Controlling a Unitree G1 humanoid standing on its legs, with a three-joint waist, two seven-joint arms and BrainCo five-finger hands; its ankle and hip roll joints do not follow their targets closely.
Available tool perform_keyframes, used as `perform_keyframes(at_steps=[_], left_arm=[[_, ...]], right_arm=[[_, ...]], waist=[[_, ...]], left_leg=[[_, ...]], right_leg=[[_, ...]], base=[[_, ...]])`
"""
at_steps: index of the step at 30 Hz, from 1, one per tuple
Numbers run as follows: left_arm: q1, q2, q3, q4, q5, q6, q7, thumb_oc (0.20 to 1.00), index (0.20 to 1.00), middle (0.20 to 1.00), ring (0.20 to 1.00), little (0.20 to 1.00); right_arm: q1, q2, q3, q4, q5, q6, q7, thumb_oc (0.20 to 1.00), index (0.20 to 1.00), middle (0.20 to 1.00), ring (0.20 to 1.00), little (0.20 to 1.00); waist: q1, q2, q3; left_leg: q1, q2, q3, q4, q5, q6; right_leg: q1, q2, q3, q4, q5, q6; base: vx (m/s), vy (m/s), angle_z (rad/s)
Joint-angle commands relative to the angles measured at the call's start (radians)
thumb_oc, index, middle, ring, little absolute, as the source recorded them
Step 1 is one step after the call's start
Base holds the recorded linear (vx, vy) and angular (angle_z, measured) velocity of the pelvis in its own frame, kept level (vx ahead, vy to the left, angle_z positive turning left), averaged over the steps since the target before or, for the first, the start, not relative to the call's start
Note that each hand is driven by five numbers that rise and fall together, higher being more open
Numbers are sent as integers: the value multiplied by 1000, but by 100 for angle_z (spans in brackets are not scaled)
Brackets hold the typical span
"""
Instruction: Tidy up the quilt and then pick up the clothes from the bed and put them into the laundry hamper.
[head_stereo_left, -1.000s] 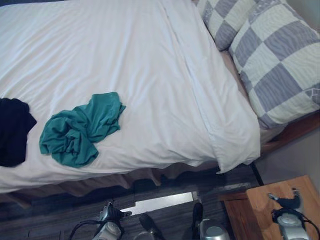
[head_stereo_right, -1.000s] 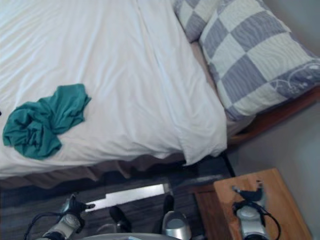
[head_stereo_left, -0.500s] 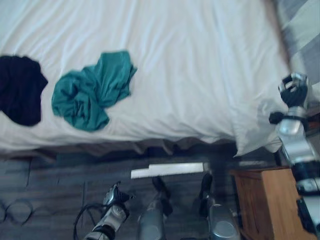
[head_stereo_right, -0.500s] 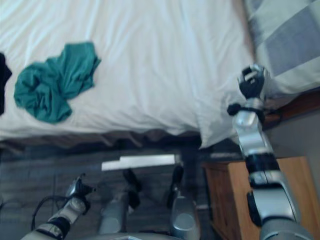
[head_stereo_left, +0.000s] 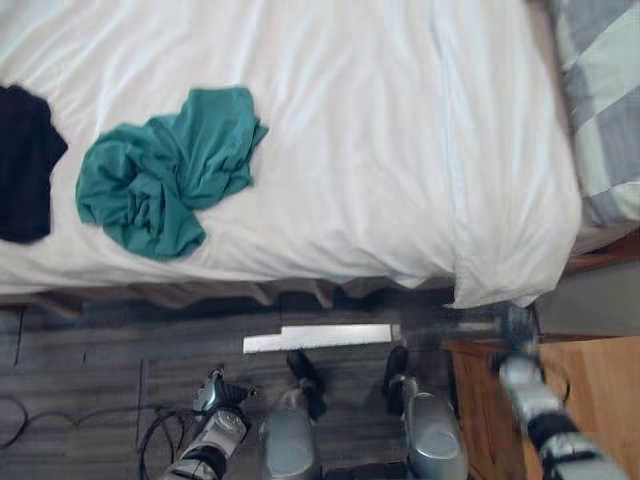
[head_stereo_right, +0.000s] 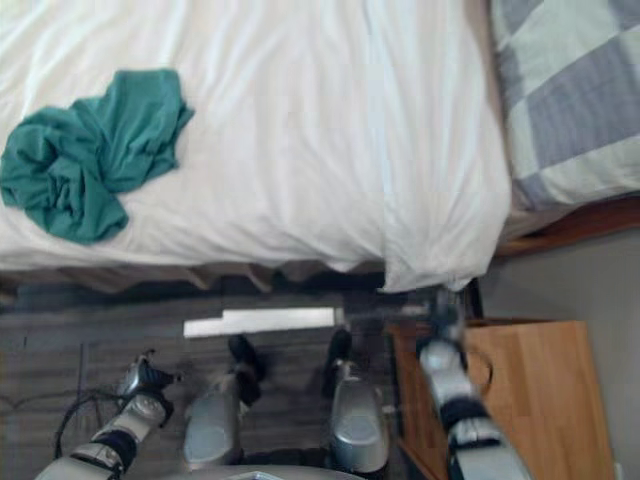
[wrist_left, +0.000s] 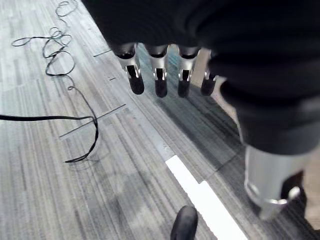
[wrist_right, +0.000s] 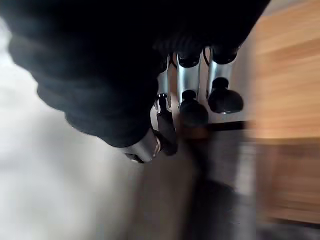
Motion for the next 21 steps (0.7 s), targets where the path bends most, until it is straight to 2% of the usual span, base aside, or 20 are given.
perform_keyframes(at_steps=[1,2,3,4,6,9,10,11,12,13,14,15,16,17,18,19,20,21], left_arm=[[35,-21,-25,44,34,5,0,1000,1000,1000,1000,1000],[35,-25,-32,42,39,3,-4,1000,1000,1000,1000,1000],[36,-25,-33,42,39,3,-4,1000,1000,1000,1000,1000],[36,-28,-37,37,41,1,-7,1000,1000,1000,1000,1000],[32,-29,-38,29,36,-6,-3,1000,1000,1000,1000,1000],[17,-33,-49,22,39,-13,-5,1000,1000,1000,1000,1000],[12,-38,-52,16,30,-24,-7,1000,1000,1000,1000,1000],[13,-42,-55,19,28,-34,-10,1000,1000,1000,1000,1000],[12,-42,-54,20,27,-34,-10,1000,1000,1000,1000,1000],[21,-59,-63,30,37,-39,-13,1000,1000,1000,1000,1000],[34,-67,-62,34,45,-40,-12,1000,1000,1000,1000,1000],[39,-68,-60,34,47,-40,-11,1000,1000,1000,1000,1000],[57,-73,-47,40,58,-40,-8,1000,1000,1000,1000,1000],[61,-72,-45,39,59,-41,-8,1000,1000,1000,1000,1000],[86,-64,-33,45,73,-35,-22,1000,1000,1000,1000,1000],[87,-64,-33,44,73,-35,-22,1000,1000,1000,1000,1000],[88,-65,-40,44,85,-32,-32,1000,1000,1000,1000,1000],[89,-64,-41,43,85,-32,-32,1000,1000,1000,1000,1000]], right_arm=[[104,16,34,139,-20,37,59,200,200,200,200,200],[122,24,42,165,-29,41,73,282,282,282,282,282],[123,24,42,166,-29,40,73,576,576,576,576,576],[131,24,56,196,-48,45,87,1000,1000,1000,1000,1000],[114,25,83,224,-71,49,104,1000,1000,1000,1000,1000],[94,14,111,258,-112,57,127,1000,1000,1000,1000,1000],[57,-2,121,270,-127,62,135,1000,1000,1000,1000,1000],[40,-10,121,266,-124,60,139,1000,1000,1000,1000,1000],[38,-10,121,266,-123,59,140,1000,1000,1000,1000,1000],[31,-15,142,244,-164,62,160,1000,1000,1000,1000,1000],[33,-11,167,230,-196,60,170,1000,1000,1000,1000,1000],[38,-12,170,228,-198,60,171,1000,1000,1000,1000,1000],[55,-5,212,210,-253,52,199,1000,1000,1000,1000,1000],[59,-5,214,209,-255,52,200,1000,1000,1000,1000,1000],[75,6,223,195,-265,58,221,1000,1000,1000,1000,1000],[75,6,223,195,-265,58,221,1000,1000,1000,1000,1000],[97,26,209,189,-271,61,227,1000,1000,1000,1000,1000],[98,27,208,188,-271,61,227,1000,1000,1000,1000,1000]], waist=[[-28,36,-111],[-29,38,-127],[-28,37,-126],[-26,43,-150],[-21,54,-158],[-12,57,-150],[4,60,-148],[14,58,-147],[12,54,-148],[14,56,-160],[14,50,-171],[15,50,-171],[22,43,-191],[20,43,-192],[37,50,-216],[36,50,-216],[46,37,-230],[43,33,-233]], left_leg=[[62,68,-43,-31,-133,-80],[81,56,-45,-63,-120,-80],[84,55,-45,-68,-118,-80],[114,40,-43,-108,-107,-77],[125,24,-53,-106,-112,-72],[88,38,-54,-17,-141,-80],[63,48,-80,93,-166,-92],[38,65,-113,133,-164,-110],[26,62,-108,131,-147,-101],[45,139,-107,107,-138,-133],[68,187,-82,64,-106,-137],[83,186,-76,50,-102,-142],[126,270,5,-61,-11,-153],[140,267,9,-80,0,-158],[153,275,19,-131,25,-170],[153,275,18,-131,26,-170],[115,252,-3,-101,-4,-178],[109,249,-8,-96,-7,-176]], right_leg=[[-33,-45,12,-40,-91,65],[-15,-42,13,-61,-87,69],[-12,-42,12,-64,-86,69],[14,-38,11,-96,-77,75],[38,-37,17,-135,-66,79],[66,-53,0,-154,-63,71],[90,-71,-3,-170,-60,70],[97,-84,-7,-179,-57,69],[87,-88,-13,-181,-44,62],[105,-132,-37,-184,-43,85],[102,-161,-50,-185,-30,95],[107,-159,-47,-182,-35,98],[107,-213,-87,-176,-14,119],[113,-212,-88,-175,-19,121],[123,-236,-112,-158,-13,134],[124,-236,-112,-158,-13,134],[139,-288,-133,-121,19,149],[138,-293,-136,-119,19,151]], base=[[117,69,-10],[117,69,-3],[111,41,-10],[100,44,-9],[67,46,-6],[-3,20,6],[-5,150,19],[-61,147,18],[-20,302,7],[-2,370,7],[71,371,14],[25,462,36],[32,317,33],[87,618,39],[89,292,38],[143,608,59],[71,317,76],[63,467,98]])
